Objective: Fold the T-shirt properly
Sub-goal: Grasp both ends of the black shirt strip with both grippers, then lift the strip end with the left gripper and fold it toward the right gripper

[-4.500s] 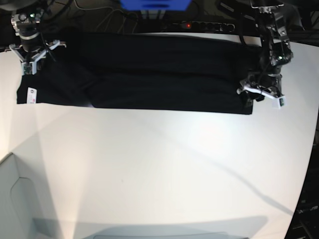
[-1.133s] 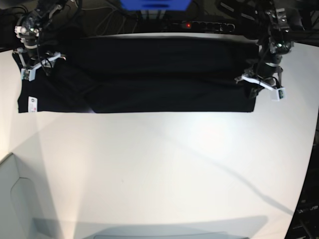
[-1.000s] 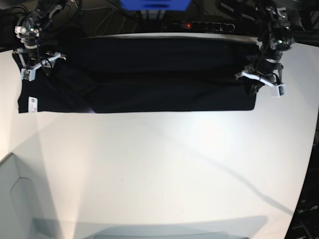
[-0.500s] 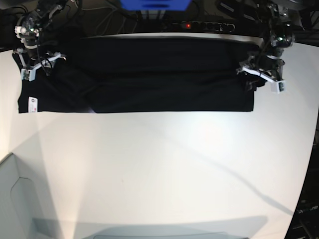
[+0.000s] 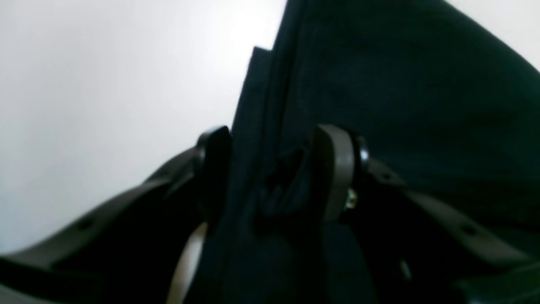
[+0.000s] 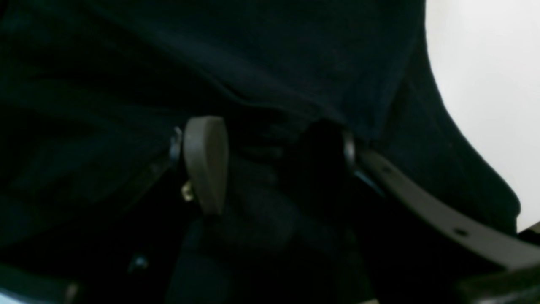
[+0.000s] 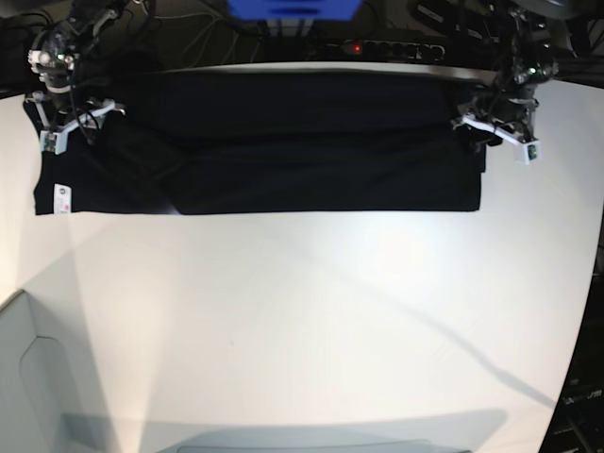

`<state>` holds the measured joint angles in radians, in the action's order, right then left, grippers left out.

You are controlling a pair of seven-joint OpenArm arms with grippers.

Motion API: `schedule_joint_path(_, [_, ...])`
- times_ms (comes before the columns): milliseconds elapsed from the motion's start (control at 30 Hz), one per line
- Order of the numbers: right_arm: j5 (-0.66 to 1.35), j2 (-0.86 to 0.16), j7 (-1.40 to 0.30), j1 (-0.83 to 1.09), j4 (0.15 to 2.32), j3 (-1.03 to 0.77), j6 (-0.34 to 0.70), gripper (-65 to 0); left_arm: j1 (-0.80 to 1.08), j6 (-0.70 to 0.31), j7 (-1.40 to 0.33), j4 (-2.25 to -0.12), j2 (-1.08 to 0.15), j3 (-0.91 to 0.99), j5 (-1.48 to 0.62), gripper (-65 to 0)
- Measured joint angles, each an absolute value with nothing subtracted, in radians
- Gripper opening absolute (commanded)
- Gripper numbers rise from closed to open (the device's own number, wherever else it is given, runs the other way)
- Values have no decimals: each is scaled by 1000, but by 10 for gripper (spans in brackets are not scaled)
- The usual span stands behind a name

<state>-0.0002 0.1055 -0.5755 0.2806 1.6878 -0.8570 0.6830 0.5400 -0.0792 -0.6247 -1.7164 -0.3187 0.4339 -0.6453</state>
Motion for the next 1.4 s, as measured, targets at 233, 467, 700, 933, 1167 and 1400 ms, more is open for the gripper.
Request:
schedule_joint_path(233, [-1,105,-575,281,1688,-857,683,-310,556,-79,-625,-1716,-320,434,-645,-341])
schedule_joint_path(467, [-1,105,-575,281,1688,-857,683,-310,550,-81,-610,-1691,-318,430,-653,-339])
schedule_joint_path(700, [0,105,-575,281,1688,-857,683,-310,545,-83,-594,-1671,-319,430,-656,-339])
schedule_joint_path(933, [0,106,-575,281,1688,-857,683,-310,530,-86,-542,-1629,-332,374,-656,-351])
schedule_joint_path(1167, [0,106,-575,281,1688,-857,683,-310,513,-87,-514,-1598,-330,339,-661,-646])
schedule_joint_path(1400, [0,105,-575,281,1688,-857,683,-310,519,-86,-542,-1631,-329,337,-659,-650])
